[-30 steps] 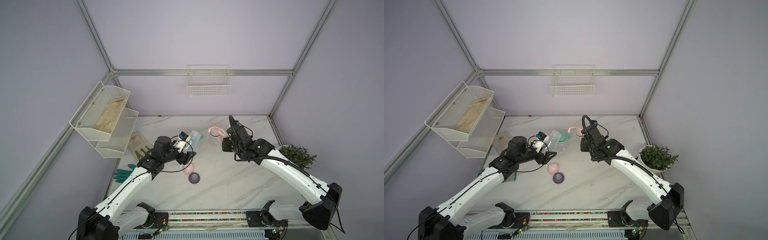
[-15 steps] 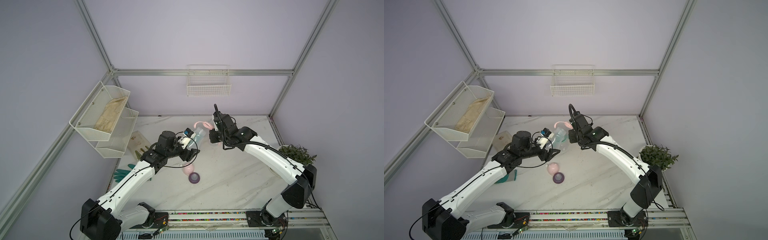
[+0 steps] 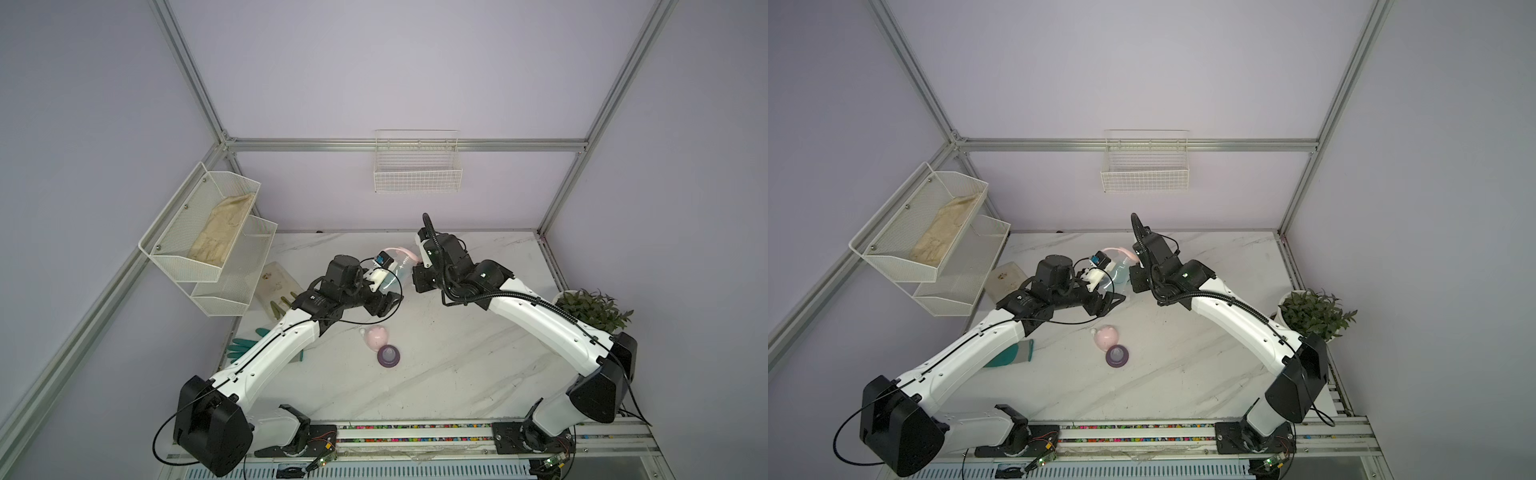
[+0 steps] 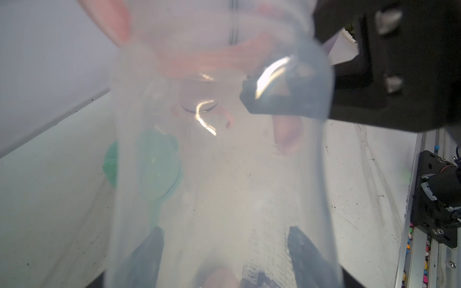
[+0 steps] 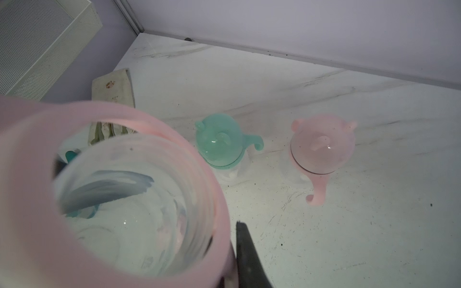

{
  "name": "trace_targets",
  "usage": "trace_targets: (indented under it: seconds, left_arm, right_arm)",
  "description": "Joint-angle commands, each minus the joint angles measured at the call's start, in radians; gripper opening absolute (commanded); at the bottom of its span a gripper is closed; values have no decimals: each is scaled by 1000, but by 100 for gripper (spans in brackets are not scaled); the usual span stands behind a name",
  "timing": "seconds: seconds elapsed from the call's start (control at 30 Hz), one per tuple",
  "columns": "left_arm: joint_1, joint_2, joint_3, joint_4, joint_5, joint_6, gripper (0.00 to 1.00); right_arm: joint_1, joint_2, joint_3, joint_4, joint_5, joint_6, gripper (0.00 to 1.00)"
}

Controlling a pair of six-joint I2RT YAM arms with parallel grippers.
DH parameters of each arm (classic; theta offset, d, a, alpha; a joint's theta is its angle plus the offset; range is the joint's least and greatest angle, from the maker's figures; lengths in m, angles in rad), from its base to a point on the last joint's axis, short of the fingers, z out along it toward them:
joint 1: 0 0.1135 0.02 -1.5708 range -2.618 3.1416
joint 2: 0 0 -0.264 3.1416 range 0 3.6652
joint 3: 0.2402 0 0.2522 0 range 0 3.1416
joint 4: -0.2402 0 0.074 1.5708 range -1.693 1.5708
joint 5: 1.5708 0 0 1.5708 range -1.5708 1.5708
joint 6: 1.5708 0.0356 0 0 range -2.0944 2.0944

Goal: Assemble the baby bottles
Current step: Put on the handle of the baby bottle.

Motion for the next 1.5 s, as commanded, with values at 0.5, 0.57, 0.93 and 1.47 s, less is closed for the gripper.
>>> trace_targets:
  seconds: [0.5, 0.57, 0.93, 1.47]
  left_arm:
    - [3, 47, 155, 51, -27, -159, 0]
    - [2, 37, 156, 58, -3, -167, 0]
    - [4, -117, 17, 117, -11, 37, 0]
    - [5, -198, -139, 306, -173, 46, 0]
  right_arm:
    - [189, -4, -73, -2, 151, -189, 0]
    - [196, -5, -87, -6, 197, -210, 0]
    - [197, -92, -187, 1, -37, -320, 0]
    - [197, -248, -199, 41, -49, -300, 69]
